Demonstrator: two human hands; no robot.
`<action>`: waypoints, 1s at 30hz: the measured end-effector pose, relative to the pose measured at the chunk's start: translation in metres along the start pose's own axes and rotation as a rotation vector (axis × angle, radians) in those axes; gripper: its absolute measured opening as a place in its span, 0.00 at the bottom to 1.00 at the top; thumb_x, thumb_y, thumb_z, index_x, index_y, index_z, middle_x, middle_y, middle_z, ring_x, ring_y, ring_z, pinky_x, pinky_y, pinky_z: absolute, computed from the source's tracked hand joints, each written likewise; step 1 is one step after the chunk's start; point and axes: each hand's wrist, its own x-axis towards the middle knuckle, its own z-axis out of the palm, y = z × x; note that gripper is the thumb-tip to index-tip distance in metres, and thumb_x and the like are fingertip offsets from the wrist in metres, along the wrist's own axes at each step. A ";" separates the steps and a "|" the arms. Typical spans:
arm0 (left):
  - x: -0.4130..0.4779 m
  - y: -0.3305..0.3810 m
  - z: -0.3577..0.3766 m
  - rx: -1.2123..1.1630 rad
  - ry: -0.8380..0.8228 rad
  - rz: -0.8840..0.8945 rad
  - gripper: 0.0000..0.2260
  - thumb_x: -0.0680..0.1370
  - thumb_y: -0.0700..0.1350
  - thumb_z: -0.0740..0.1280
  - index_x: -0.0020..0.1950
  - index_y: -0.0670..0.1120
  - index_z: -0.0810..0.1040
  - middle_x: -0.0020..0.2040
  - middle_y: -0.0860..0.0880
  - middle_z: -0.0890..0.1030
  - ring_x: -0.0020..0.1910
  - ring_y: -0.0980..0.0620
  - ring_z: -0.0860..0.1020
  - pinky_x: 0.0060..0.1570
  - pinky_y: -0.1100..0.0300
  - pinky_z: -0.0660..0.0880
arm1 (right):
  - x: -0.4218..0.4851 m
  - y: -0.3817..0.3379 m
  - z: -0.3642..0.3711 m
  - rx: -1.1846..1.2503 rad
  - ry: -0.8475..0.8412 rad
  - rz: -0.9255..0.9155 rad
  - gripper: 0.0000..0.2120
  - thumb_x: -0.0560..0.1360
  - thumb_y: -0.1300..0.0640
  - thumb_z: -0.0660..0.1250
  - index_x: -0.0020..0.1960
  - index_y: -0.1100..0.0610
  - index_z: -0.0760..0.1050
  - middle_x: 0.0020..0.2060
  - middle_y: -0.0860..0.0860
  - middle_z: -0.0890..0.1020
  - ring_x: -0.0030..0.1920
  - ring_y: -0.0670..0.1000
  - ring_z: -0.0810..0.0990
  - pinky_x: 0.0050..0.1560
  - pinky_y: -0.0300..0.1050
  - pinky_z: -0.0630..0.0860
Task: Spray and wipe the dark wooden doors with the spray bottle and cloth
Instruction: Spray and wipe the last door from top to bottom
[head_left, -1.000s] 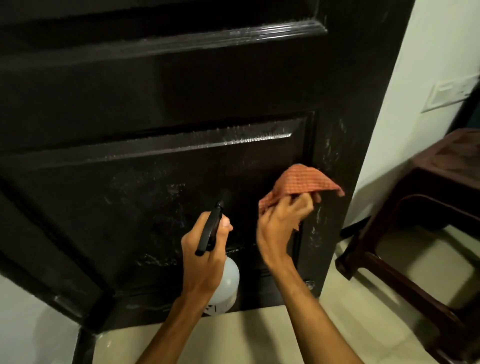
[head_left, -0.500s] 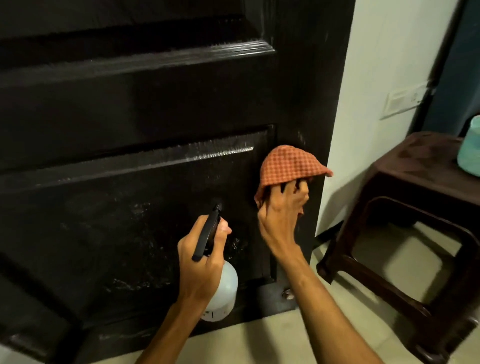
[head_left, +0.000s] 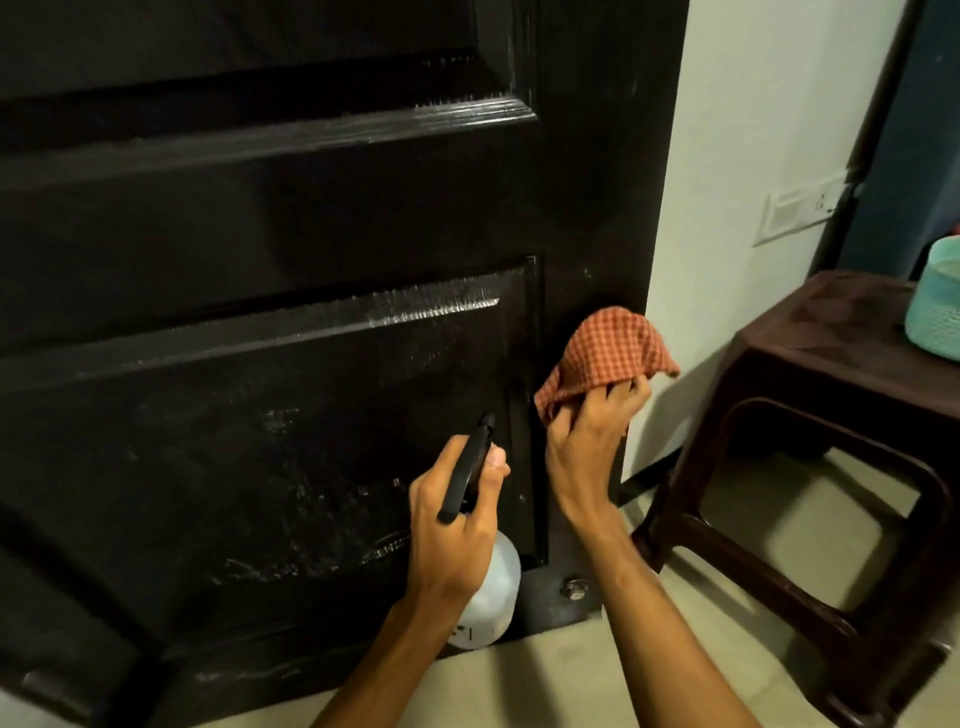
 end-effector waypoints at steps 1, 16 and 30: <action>0.000 -0.001 -0.004 0.000 0.022 0.001 0.13 0.83 0.53 0.64 0.46 0.46 0.80 0.37 0.50 0.81 0.31 0.55 0.79 0.36 0.63 0.75 | 0.006 -0.005 0.004 -0.004 0.014 -0.028 0.23 0.67 0.72 0.64 0.60 0.60 0.65 0.62 0.54 0.64 0.66 0.73 0.68 0.66 0.66 0.70; -0.006 -0.022 -0.115 0.115 0.243 -0.032 0.10 0.84 0.51 0.64 0.48 0.48 0.81 0.40 0.51 0.83 0.31 0.54 0.79 0.36 0.57 0.76 | -0.058 -0.093 0.071 -0.152 -0.315 -0.507 0.11 0.62 0.62 0.62 0.42 0.63 0.77 0.55 0.63 0.71 0.56 0.64 0.68 0.57 0.58 0.62; -0.018 -0.047 -0.205 0.154 0.394 -0.078 0.10 0.84 0.49 0.64 0.49 0.45 0.81 0.42 0.52 0.83 0.33 0.55 0.80 0.39 0.59 0.76 | -0.085 -0.167 0.112 -0.135 -0.405 -0.511 0.20 0.65 0.60 0.59 0.56 0.58 0.73 0.49 0.64 0.79 0.53 0.64 0.75 0.57 0.59 0.61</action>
